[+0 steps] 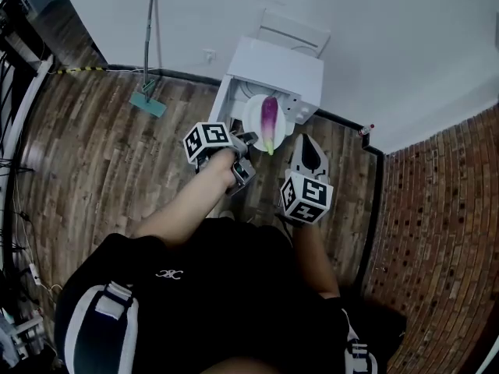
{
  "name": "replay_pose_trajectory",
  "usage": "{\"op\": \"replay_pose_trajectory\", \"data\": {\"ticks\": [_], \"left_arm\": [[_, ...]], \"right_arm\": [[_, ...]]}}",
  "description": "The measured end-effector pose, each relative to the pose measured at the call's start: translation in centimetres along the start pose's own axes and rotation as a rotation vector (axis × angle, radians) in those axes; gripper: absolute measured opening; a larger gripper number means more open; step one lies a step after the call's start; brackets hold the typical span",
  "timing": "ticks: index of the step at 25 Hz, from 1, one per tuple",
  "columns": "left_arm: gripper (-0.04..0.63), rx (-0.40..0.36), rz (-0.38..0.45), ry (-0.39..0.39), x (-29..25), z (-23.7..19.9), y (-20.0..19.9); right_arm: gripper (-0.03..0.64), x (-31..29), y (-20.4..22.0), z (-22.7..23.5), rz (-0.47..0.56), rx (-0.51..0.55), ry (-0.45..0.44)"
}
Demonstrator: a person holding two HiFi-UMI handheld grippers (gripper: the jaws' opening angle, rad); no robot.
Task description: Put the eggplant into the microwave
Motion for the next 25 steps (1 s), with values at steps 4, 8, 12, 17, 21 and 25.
{"op": "replay_pose_trajectory", "data": {"ticks": [4,8,12,17,21,25], "left_arm": [[0.014,0.023,0.015,-0.018,-1.4,-0.3,-1.1],[0.014,0.049,0.030,-0.006,-3.0,-0.4,-2.1],[0.014,0.056,0.074,0.003,-5.3,-0.3,-3.8],[0.014,0.096,0.138,0.017,-10.5,0.3,-6.0],[0.014,0.119,0.195,0.044,-12.1,1.0,-6.6],[0.015,0.167,0.253,0.056,-14.1,0.8,-7.3]], "right_arm": [[0.014,-2.7,0.4,0.7,-0.015,-0.016,-0.032],[0.014,-5.3,0.8,1.5,-0.018,-0.026,-0.073],[0.012,-9.6,1.3,2.7,-0.012,-0.033,-0.144],[0.012,-17.0,0.9,5.9,0.013,0.010,-0.247],[0.012,-20.6,-0.1,7.6,0.029,-0.012,-0.322],[0.012,-24.5,0.1,9.4,0.030,-0.050,-0.425]]}}
Point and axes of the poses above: the fingertips, and each gripper's own axes: x backward along the fingers, z to its right, y out of its underside, the point moved 7 cm from there along x, backward along the fingers, and after that the axes turned 6 degrees about x, right-handed, at the moved point
